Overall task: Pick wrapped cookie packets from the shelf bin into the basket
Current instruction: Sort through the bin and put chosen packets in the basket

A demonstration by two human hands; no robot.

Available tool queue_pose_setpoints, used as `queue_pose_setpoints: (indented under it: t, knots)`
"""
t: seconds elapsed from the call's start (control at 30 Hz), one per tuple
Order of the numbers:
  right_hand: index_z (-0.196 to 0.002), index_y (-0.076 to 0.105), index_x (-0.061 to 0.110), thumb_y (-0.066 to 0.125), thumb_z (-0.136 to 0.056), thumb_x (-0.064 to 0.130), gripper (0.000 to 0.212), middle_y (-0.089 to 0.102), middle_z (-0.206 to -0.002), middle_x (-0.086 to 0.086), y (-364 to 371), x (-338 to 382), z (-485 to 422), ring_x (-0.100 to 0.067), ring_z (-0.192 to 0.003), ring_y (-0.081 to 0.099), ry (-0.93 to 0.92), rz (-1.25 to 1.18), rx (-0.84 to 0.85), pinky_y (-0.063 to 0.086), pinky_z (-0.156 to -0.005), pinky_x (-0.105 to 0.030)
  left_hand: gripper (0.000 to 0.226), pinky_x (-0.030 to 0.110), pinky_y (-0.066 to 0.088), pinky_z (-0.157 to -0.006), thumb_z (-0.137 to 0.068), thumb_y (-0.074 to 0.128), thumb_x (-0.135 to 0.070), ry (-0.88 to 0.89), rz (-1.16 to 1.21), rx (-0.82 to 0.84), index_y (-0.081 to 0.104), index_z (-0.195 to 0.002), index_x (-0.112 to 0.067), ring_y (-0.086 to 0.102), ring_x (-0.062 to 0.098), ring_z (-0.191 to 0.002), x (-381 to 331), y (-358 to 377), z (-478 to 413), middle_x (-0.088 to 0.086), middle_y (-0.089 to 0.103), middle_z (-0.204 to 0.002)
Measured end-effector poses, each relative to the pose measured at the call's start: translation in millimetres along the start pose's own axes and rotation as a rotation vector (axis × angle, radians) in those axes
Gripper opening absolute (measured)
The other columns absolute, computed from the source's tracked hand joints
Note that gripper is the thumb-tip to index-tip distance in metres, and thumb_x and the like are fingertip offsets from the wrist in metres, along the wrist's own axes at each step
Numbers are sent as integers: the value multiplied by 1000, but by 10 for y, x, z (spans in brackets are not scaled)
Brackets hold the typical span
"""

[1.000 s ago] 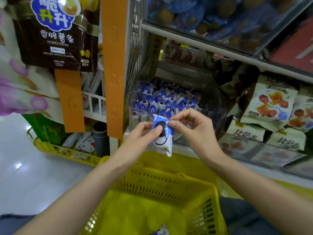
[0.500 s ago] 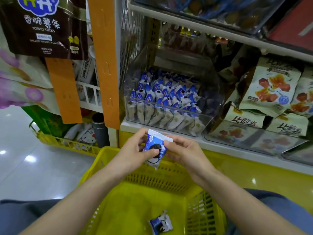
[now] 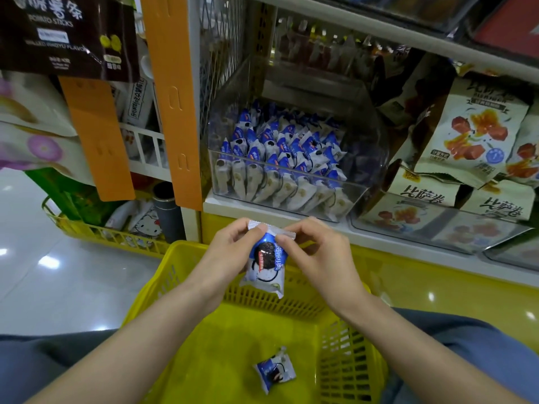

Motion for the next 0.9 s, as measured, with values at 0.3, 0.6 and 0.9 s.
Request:
queue_pose_setpoints:
  t: [0.3,0.6,0.9]
  knots:
    - [-95,51,5,49,-94,6,3,64,-94,-13,42,-489,42,-11,-76,65,602,-697,-80,57,-63,-20,19,22,55,-70,-84,63,-9,30,5,-43,62,-103,-4,65,13,-79,-48,-89,-5,13,70,-99]
    - [-120,52,13,67,-83,18,40,61,-118,-6,314,-269,100,-14,-100,60,375,-152,341,49,-93,-32,19,30,50,-71,-88,58,-8,338,-391,-157,59,-72,-17,61,19,-73,-354,-255,-14,3,64,-73]
    - [-83,69,23,69,-81,25,3,67,-79,9,96,-82,11,-4,-78,62,86,-47,104,52,-74,-28,21,19,46,-60,-85,63,-13,414,-552,-32,61,-69,-28,54,0,-61,-342,-34,68,-9,60,-62]
Point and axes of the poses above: each hand's wrist, its own z-axis away from the middle knuckle, its own y-axis out of the palm, x = y × z, the point moved 9 cm from there along -z, towards the middle knuckle
